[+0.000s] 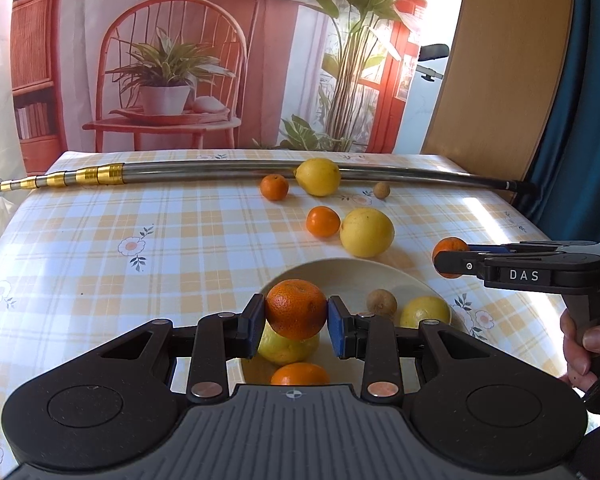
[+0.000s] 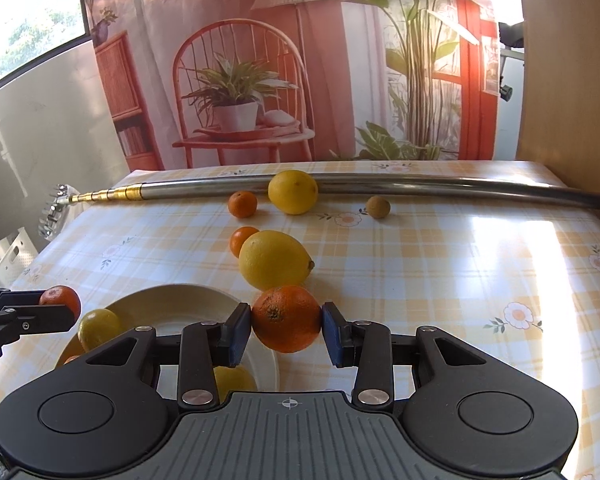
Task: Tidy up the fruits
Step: 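Carry both held oranges over the white plate with both tools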
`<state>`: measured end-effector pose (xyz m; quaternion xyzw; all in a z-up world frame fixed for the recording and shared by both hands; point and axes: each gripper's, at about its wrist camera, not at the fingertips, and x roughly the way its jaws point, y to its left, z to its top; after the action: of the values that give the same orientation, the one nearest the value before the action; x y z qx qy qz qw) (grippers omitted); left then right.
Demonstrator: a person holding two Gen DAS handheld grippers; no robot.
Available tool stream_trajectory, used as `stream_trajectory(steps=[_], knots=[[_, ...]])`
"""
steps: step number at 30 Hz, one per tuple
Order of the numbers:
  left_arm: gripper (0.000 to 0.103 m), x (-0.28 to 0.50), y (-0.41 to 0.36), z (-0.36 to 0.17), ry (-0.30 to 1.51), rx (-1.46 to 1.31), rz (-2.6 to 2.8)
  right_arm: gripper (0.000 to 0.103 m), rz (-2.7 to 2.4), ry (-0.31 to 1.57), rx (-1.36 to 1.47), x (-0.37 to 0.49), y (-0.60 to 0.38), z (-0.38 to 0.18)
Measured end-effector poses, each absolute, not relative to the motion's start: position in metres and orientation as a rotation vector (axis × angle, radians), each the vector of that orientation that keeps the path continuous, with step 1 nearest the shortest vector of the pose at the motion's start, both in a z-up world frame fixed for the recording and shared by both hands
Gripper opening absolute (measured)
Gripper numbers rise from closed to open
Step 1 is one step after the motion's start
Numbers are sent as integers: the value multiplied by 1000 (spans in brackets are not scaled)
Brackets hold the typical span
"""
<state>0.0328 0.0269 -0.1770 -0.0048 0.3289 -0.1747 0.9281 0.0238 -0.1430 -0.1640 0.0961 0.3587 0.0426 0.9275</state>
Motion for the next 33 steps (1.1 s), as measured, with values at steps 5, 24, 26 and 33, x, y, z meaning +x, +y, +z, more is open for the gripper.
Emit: stream_trajectory(steps=[5,24,26,33], knots=[[35,30,25,-184,694,-9,-366,35,93,746,187,19,-137,-165],[35,32,29,-191,737,-50,-335,35,112,752,190,19,-132,-168],[35,32,30,-192,737,-58,-336,35,112,754,190,20,-133,-169],[35,33,30,-192,737,-61,-336,35,112,754,190,20,-132,-169]])
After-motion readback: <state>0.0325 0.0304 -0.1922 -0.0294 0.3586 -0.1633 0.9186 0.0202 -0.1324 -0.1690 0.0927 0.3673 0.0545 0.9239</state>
